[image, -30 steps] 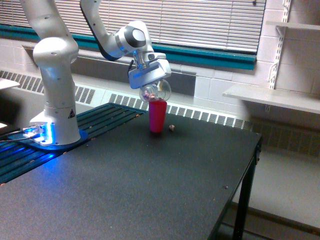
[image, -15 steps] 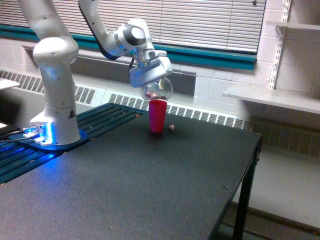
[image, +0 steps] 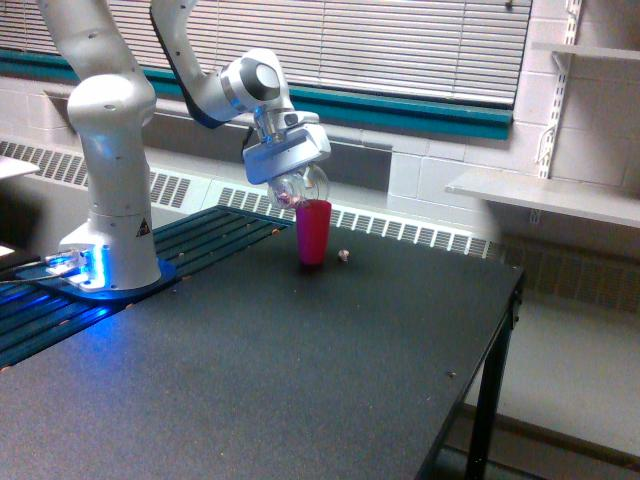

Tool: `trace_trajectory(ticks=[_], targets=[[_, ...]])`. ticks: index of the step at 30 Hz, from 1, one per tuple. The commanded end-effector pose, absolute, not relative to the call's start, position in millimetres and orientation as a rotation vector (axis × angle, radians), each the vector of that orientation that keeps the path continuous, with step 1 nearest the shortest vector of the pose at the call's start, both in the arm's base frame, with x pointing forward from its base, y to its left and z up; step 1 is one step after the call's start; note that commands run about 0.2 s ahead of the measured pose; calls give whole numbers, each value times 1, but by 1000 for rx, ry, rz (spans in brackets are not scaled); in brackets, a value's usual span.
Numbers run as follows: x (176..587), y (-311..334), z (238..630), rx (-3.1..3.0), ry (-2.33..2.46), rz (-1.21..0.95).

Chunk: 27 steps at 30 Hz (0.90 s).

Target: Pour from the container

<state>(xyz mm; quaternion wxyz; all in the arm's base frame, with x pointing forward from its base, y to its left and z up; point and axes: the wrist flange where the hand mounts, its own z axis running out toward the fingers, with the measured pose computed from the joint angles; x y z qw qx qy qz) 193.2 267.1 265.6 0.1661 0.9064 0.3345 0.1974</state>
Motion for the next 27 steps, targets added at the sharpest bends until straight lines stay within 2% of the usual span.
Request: trace_trajectory(ticks=[1, 13, 27], targets=[[189, 265, 262, 2590, 922, 576], [200, 269, 290, 2611, 891, 634], [187, 289, 298, 2566, 944, 639]])
